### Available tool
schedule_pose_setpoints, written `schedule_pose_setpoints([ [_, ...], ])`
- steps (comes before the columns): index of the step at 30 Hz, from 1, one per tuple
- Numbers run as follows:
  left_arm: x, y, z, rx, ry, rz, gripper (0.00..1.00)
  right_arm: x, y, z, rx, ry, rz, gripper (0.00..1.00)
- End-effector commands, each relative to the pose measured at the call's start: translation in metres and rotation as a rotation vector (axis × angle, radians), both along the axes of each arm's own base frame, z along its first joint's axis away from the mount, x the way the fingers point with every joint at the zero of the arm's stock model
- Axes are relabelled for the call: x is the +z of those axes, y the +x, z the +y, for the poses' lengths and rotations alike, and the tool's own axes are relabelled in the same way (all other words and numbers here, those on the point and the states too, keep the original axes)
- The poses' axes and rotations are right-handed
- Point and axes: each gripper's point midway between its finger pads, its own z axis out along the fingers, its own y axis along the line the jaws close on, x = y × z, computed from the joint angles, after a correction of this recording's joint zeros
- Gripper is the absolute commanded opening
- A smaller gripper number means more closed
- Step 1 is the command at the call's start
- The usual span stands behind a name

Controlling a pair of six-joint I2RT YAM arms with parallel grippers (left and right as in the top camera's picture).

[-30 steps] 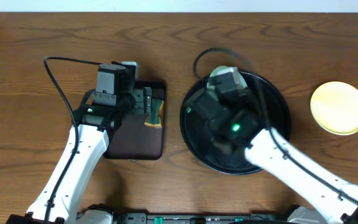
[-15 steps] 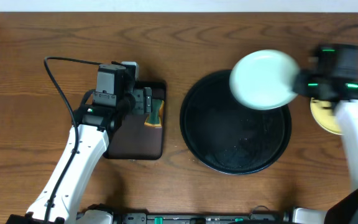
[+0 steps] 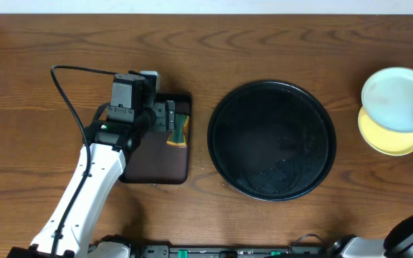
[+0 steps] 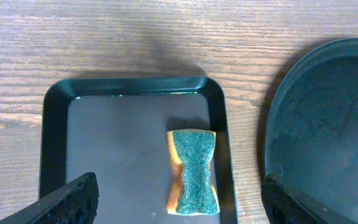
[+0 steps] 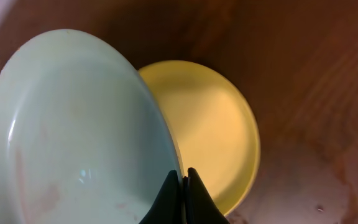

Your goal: Clean dirty plates on tray and stack at the side

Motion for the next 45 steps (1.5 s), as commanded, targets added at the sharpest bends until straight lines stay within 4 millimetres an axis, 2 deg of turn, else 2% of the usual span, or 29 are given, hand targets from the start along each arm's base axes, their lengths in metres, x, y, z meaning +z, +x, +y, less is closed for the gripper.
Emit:
schedule_pose_setpoints([
  [1, 0.004, 0.003, 0.002, 0.016, 0.003, -0.011, 0.84, -0.017, -0.006, -0.013, -0.035, -0.027, 0.077, 0.01],
  [6, 0.004, 0.003, 0.002, 0.016, 0.003, -0.011, 0.85, -0.039, -0.008, -0.015, -0.031, -0.005, 0.131, 0.01],
  [9, 0.004, 0.003, 0.002, 0.016, 0.003, -0.011, 0.85, -0.042, -0.012, -0.02, -0.05, -0.028, 0.155, 0.04],
  [10, 0.004, 0.003, 0.002, 0.016, 0.003, -0.011, 0.84, -0.041, -0.011, -0.021, -0.05, -0.03, 0.153, 0.12],
  [11, 0.004, 0.003, 0.002, 0.016, 0.003, -0.011, 0.85, -0.041, -0.011, -0.021, -0.05, -0.029, 0.151, 0.25],
  [13, 0.004, 0.003, 0.002, 0.016, 0.003, -0.011, 0.84, -0.04, -0.008, -0.014, -0.028, 0.001, 0.129, 0.4],
  [15, 0.004, 0.003, 0.002, 0.016, 0.003, -0.011, 0.84, -0.036, 0.002, 0.0, 0.022, 0.056, 0.076, 0.45],
  [18, 0.004, 0.003, 0.002, 0.016, 0.003, -0.011, 0.84, -0.025, 0.024, 0.028, 0.152, 0.116, -0.006, 0.42],
  [22, 0.004, 0.003, 0.002, 0.016, 0.003, -0.011, 0.84, -0.016, 0.039, 0.074, 0.292, 0.158, 0.016, 0.39],
  [23, 0.004, 0.003, 0.002, 0.016, 0.003, -0.011, 0.84, -0.018, 0.042, 0.097, 0.357, 0.169, 0.045, 0.4],
  [26, 0.004, 0.003, 0.002, 0.016, 0.003, -0.011, 0.84, -0.026, 0.043, 0.14, 0.487, 0.157, 0.12, 0.43],
  [29, 0.004, 0.003, 0.002, 0.016, 0.003, -0.011, 0.84, -0.038, 0.037, 0.167, 0.575, 0.084, 0.229, 0.45],
  [35, 0.004, 0.003, 0.002, 0.016, 0.003, -0.011, 0.85, -0.066, 0.017, 0.187, 0.638, -0.094, 0.422, 0.49],
  [40, 0.004, 0.003, 0.002, 0.016, 0.003, -0.011, 0.84, -0.083, 0.016, 0.206, 0.69, -0.11, 0.419, 0.49],
  [45, 0.004, 0.003, 0.002, 0.016, 0.003, -0.011, 0.84, -0.102, 0.013, 0.207, 0.707, -0.131, 0.404, 0.48],
])
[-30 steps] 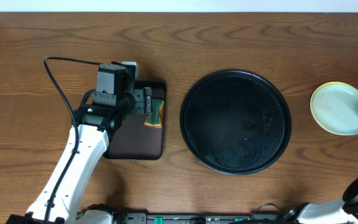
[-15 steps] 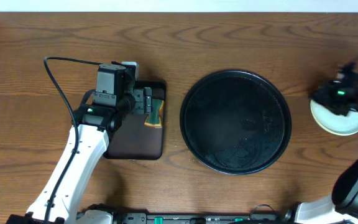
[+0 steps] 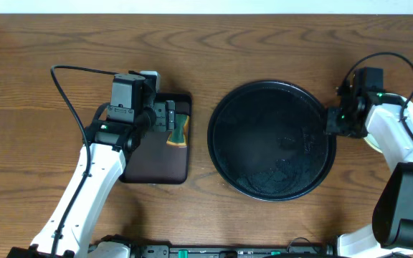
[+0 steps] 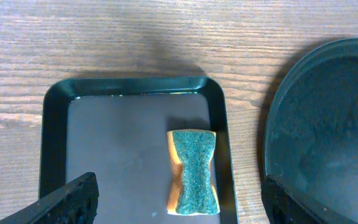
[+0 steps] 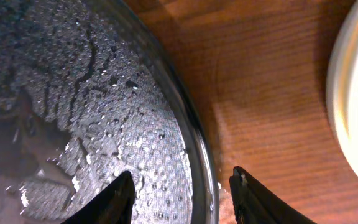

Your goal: Clean dirty plates on tray and stack at the side

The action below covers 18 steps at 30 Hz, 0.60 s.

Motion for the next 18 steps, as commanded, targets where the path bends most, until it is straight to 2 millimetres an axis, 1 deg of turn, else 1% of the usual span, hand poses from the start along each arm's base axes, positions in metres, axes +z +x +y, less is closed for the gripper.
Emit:
schedule_pose_setpoints([
  [1, 0.004, 0.003, 0.002, 0.016, 0.003, -0.011, 0.85, -0.012, -0.007, -0.003, 0.025, -0.039, -0.004, 0.49],
  [6, 0.004, 0.003, 0.002, 0.016, 0.003, -0.011, 0.84, -0.031, -0.004, -0.003, 0.078, -0.061, -0.065, 0.48],
  [8, 0.004, 0.003, 0.002, 0.016, 0.003, -0.011, 0.85, -0.035, -0.003, -0.002, 0.08, -0.06, -0.089, 0.46],
  [10, 0.004, 0.003, 0.002, 0.016, 0.003, -0.011, 0.84, -0.037, -0.002, 0.002, 0.086, -0.04, -0.105, 0.4],
  [11, 0.004, 0.003, 0.002, 0.016, 0.003, -0.011, 0.85, -0.038, -0.002, 0.005, 0.092, -0.02, -0.105, 0.33],
  [12, 0.004, 0.003, 0.002, 0.016, 0.003, -0.011, 0.85, -0.037, -0.002, 0.01, 0.099, 0.003, -0.108, 0.24],
  [16, 0.004, 0.003, 0.002, 0.016, 0.003, -0.011, 0.84, -0.036, -0.003, 0.025, 0.149, 0.077, -0.114, 0.15],
  [18, 0.004, 0.003, 0.002, 0.016, 0.003, -0.011, 0.84, -0.037, -0.005, 0.025, 0.153, 0.079, -0.105, 0.15],
])
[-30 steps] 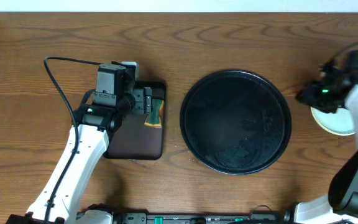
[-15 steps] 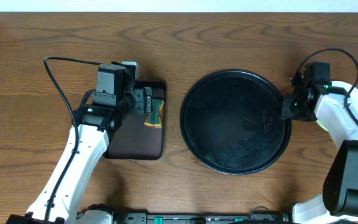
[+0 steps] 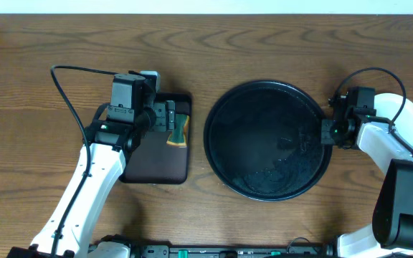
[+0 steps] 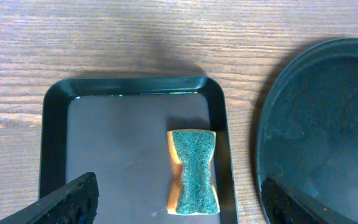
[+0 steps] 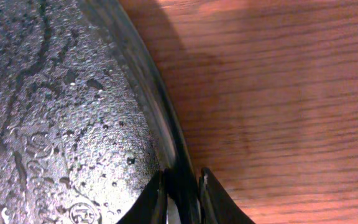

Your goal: Clean dirty plates on tray and stack at the side

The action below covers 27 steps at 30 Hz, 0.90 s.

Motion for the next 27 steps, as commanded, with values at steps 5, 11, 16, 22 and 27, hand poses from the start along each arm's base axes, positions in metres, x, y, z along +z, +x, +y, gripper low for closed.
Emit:
schedule_pose_setpoints([
  [5, 0.004, 0.003, 0.002, 0.016, 0.003, -0.011, 0.84, 0.003, -0.003, 0.019, 0.08, 0.07, -0.003, 0.17],
  [11, 0.004, 0.003, 0.002, 0.016, 0.003, -0.011, 0.84, 0.004, -0.003, 0.018, 0.078, 0.067, 0.003, 0.33],
  [16, 0.004, 0.003, 0.002, 0.016, 0.003, -0.011, 0.84, 0.036, 0.007, 0.02, 0.067, 0.092, 0.036, 0.43],
  [22, 0.004, 0.003, 0.002, 0.016, 0.003, -0.011, 0.84, 0.09, 0.023, 0.074, 0.169, 0.236, 0.027, 0.43],
  [27, 0.004, 0.003, 0.002, 0.016, 0.003, -0.011, 0.84, 0.089, 0.015, 0.126, 0.246, 0.269, 0.047, 0.43],
])
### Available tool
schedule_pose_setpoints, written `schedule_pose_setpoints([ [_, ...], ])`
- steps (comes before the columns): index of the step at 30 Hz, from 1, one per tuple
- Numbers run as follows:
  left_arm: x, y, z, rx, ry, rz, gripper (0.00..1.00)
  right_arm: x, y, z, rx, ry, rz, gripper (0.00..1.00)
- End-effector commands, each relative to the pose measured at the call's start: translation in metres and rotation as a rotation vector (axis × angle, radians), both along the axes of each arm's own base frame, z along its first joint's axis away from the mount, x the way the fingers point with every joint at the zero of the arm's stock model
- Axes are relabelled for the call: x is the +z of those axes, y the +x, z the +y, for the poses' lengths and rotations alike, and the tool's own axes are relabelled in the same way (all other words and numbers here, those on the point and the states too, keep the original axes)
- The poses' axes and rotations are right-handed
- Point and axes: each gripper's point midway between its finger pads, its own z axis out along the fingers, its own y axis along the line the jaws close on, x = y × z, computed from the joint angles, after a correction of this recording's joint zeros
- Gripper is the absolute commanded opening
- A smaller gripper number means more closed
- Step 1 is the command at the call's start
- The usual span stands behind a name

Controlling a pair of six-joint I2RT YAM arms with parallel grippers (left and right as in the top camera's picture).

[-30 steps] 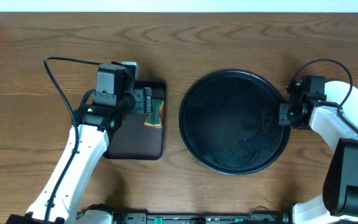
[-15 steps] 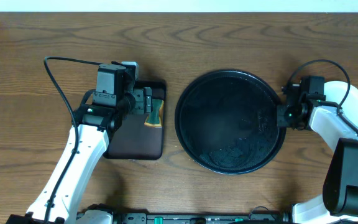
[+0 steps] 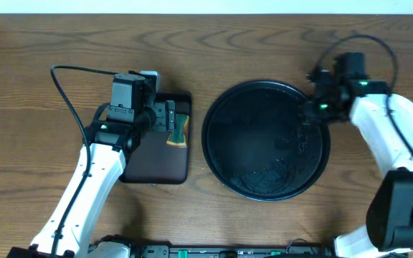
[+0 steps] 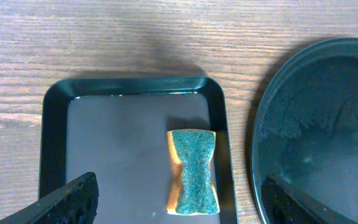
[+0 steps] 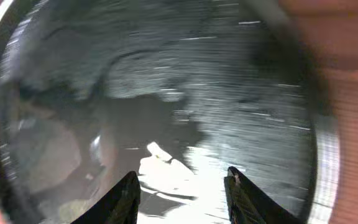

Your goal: Clean dirty plates on tray and stack at the side

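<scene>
The round black tray lies mid-table, wet and holding no plates, and fills the blurred right wrist view. My right gripper hangs open over its upper right part, nothing between the fingers. The stacked plates sit at the far right, half hidden behind my right arm. My left gripper is open above the small rectangular tray. A green and yellow sponge lies in that tray by its right wall, also visible from overhead.
The small tray sits left of the round tray, with a narrow strip of wood between them. A black cable loops off my left arm. Bare wooden table surrounds everything.
My right gripper was shut on the round tray's right rim; now it is open and over the tray's upper right part. The round tray sits slightly further left. Left arm unchanged.
My right gripper first held a pale green plate over a yellow plate at the far right. Then it was open beside the round tray's right rim, the plate left on the stack. It was then shut on that rim, the tray a little further left. Now it is open above the tray.
</scene>
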Motion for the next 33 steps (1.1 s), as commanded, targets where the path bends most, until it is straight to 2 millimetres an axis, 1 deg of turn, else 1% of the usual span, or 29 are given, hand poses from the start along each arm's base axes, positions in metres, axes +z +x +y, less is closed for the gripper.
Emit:
schedule_pose_setpoints([
  [1, 0.004, 0.003, 0.002, 0.016, 0.003, -0.011, 0.84, 0.003, -0.012, 0.06, 0.085, 0.073, 0.013, 0.43],
  [5, 0.004, 0.003, 0.002, 0.016, 0.003, -0.011, 0.85, 0.004, -0.022, 0.1, 0.178, 0.076, -0.001, 0.44],
  [6, 0.004, 0.003, 0.002, 0.016, 0.003, -0.011, 0.85, 0.004, -0.025, 0.106, 0.186, 0.069, -0.001, 0.44],
  [8, 0.006, 0.006, 0.002, 0.016, 0.001, -0.023, 0.84, 0.002, -0.028, 0.113, 0.194, 0.038, -0.003, 0.44],
  [9, 0.009, 0.009, 0.001, 0.016, -0.003, -0.043, 0.84, 0.001, -0.029, 0.113, 0.199, 0.018, -0.004, 0.44],
  [11, 0.011, 0.01, 0.001, 0.017, -0.005, -0.05, 0.84, -0.001, -0.031, 0.111, 0.2, -0.02, -0.003, 0.44],
  [12, 0.01, 0.008, 0.001, 0.017, -0.003, -0.04, 0.84, -0.003, -0.032, 0.108, 0.196, -0.035, 0.003, 0.45],
  [13, 0.006, 0.004, 0.002, 0.017, 0.002, -0.019, 0.82, -0.004, -0.034, 0.105, 0.193, -0.045, 0.014, 0.45],
  [15, -0.003, -0.003, 0.008, 0.033, 0.026, 0.029, 0.6, -0.006, -0.037, 0.096, 0.179, -0.077, 0.035, 0.44],
  [16, -0.009, -0.008, 0.01, 0.037, 0.036, 0.058, 0.53, -0.008, -0.038, 0.09, 0.17, -0.101, 0.043, 0.45],
  [17, -0.014, -0.012, 0.011, 0.051, 0.031, 0.091, 0.49, -0.009, -0.039, 0.083, 0.158, -0.128, 0.048, 0.45],
  [19, -0.027, -0.023, 0.004, 0.061, -0.008, 0.168, 0.31, -0.011, -0.037, 0.068, 0.131, -0.192, 0.051, 0.45],
  [21, -0.037, -0.031, -0.003, 0.033, -0.014, 0.209, 0.23, -0.011, -0.034, 0.059, 0.11, -0.22, 0.047, 0.45],
  [22, -0.042, -0.033, -0.006, 0.017, -0.001, 0.224, 0.2, -0.011, -0.033, 0.056, 0.101, -0.221, 0.045, 0.45],
  [24, -0.049, -0.034, -0.01, 0.005, 0.027, 0.239, 0.19, -0.011, -0.03, 0.047, 0.073, -0.219, 0.048, 0.46],
  [25, -0.053, -0.034, -0.012, 0.0, 0.04, 0.245, 0.18, -0.011, -0.028, 0.04, 0.053, -0.219, 0.051, 0.46],
  [26, -0.056, -0.034, -0.014, -0.007, 0.047, 0.249, 0.14, -0.011, -0.026, 0.033, 0.033, -0.217, 0.054, 0.46],
  [27, -0.059, -0.034, -0.019, -0.015, 0.049, 0.256, 0.13, -0.011, -0.025, 0.025, 0.009, -0.214, 0.06, 0.46],
  [30, -0.069, -0.032, -0.031, -0.028, 0.045, 0.27, 0.13, -0.012, -0.022, -0.004, -0.076, -0.212, 0.082, 0.48],
  [33, -0.08, -0.028, -0.043, -0.052, 0.049, 0.274, 0.17, -0.013, -0.024, -0.028, -0.145, -0.198, 0.109, 0.5],
])
